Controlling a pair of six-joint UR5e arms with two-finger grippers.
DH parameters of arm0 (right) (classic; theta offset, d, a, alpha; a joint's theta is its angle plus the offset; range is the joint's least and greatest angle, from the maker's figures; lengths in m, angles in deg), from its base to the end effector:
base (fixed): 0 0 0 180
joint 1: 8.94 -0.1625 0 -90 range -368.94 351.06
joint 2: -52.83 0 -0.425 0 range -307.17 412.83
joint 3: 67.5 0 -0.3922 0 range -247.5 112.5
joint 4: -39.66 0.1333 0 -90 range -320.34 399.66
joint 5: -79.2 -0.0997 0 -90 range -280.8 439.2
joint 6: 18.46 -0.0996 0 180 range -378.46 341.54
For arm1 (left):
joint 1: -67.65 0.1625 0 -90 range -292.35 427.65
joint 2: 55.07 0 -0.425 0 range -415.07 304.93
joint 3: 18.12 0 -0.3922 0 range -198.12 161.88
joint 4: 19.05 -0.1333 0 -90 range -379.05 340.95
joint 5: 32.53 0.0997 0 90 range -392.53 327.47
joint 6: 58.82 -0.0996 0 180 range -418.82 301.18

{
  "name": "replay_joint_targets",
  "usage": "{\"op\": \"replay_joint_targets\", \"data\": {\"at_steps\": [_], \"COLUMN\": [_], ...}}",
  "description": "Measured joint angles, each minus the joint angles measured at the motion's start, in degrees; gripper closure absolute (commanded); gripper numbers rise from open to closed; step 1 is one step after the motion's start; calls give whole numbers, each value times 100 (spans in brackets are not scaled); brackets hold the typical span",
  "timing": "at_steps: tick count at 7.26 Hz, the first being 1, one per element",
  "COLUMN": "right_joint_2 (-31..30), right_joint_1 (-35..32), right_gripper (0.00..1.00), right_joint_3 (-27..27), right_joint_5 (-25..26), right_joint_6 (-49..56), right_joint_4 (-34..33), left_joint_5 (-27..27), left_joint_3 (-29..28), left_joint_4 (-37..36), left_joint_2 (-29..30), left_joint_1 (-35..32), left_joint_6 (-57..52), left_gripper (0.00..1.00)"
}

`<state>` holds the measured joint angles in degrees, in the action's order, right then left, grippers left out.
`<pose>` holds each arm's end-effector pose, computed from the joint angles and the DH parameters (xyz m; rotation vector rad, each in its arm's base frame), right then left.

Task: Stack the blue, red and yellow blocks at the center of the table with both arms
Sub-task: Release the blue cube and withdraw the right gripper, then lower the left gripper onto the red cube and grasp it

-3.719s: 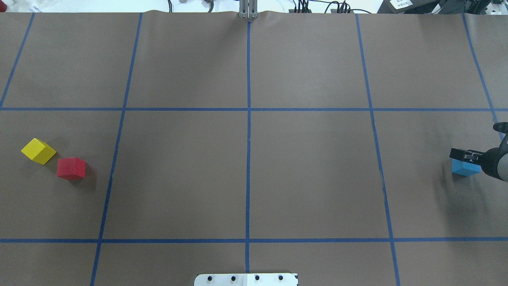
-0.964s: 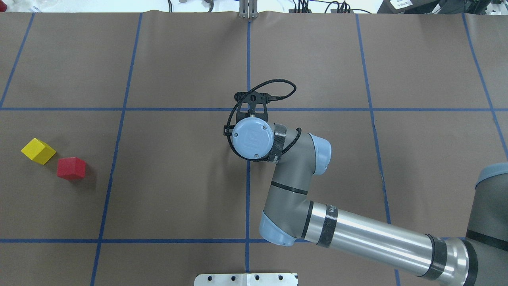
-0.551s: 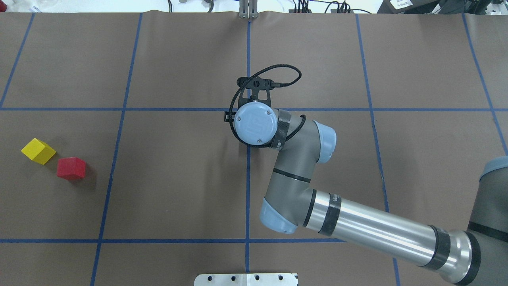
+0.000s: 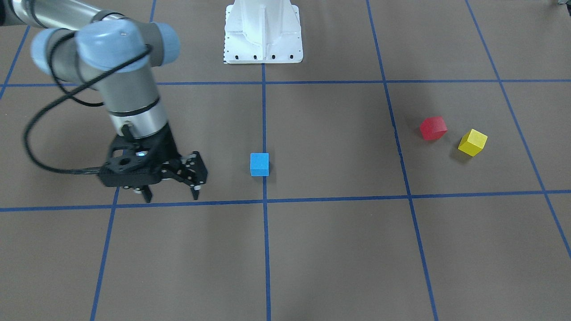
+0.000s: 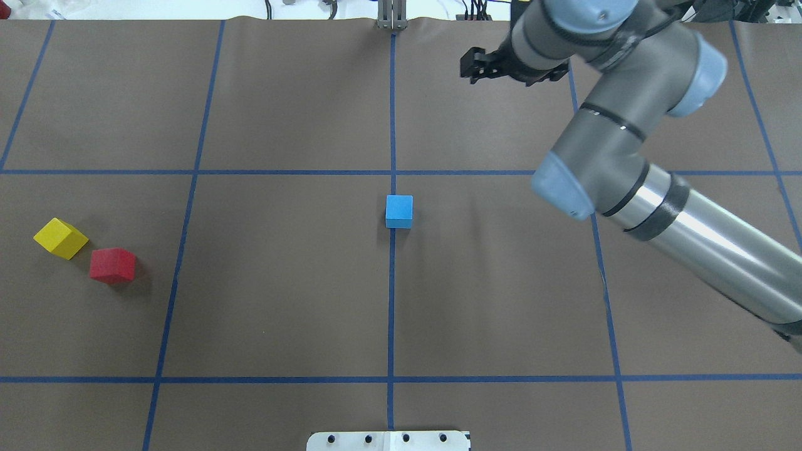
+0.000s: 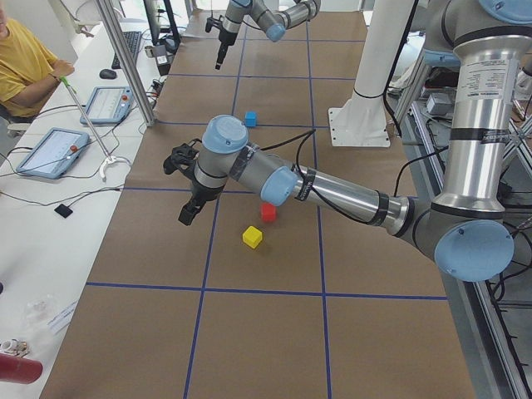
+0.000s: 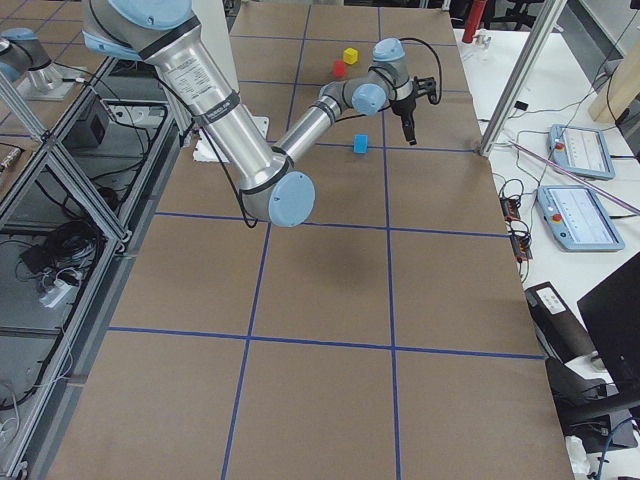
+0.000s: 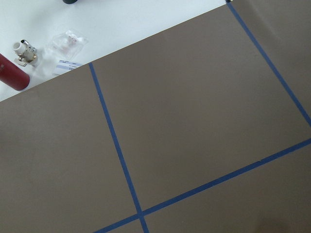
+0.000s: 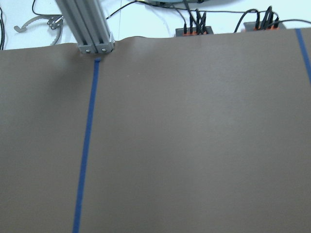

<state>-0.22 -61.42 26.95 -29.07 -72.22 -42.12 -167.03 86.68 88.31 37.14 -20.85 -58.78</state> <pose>-0.3370 -0.6065 0.2281 0.3867 -0.8225 0.1256 -0.0500 -0.5153 0.4748 0.5592 0.7608 0.2564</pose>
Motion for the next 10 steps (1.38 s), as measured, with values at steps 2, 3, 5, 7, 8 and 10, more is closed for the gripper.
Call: {"op": "replay_joint_targets", "data": {"at_steps": [2, 3, 5, 7, 8, 10], "right_joint_2": [-1106, -1610, -2497, -2942, -3003, -3045], "right_joint_1": [-1326, -1929, -2897, -3221, -3253, -3265], "right_gripper": [0, 0, 0, 0, 0, 0], "right_joint_3": [253, 308, 380, 545, 552, 550], "right_joint_5": [-1234, -1700, -2349, -2477, -2470, -2442], "right_joint_6": [2026, 2986, 4351, 4631, 4622, 4611], "right_joint_4": [38, 42, 61, 96, 99, 101], "left_joint_5": [-120, -105, 870, 2282, 2569, 3094], "left_joint_3": [41, 61, 78, 86, 90, 88], "left_joint_4": [275, 577, 1623, 2019, 2059, 2054], "left_joint_2": [-5, -21, -301, -569, -658, -803], "left_joint_1": [359, 687, 1962, 3449, 3924, 4664], "left_joint_6": [890, 1754, 4064, 5318, 5592, 5931], "left_gripper": [0, 0, 0, 0, 0, 0]}}
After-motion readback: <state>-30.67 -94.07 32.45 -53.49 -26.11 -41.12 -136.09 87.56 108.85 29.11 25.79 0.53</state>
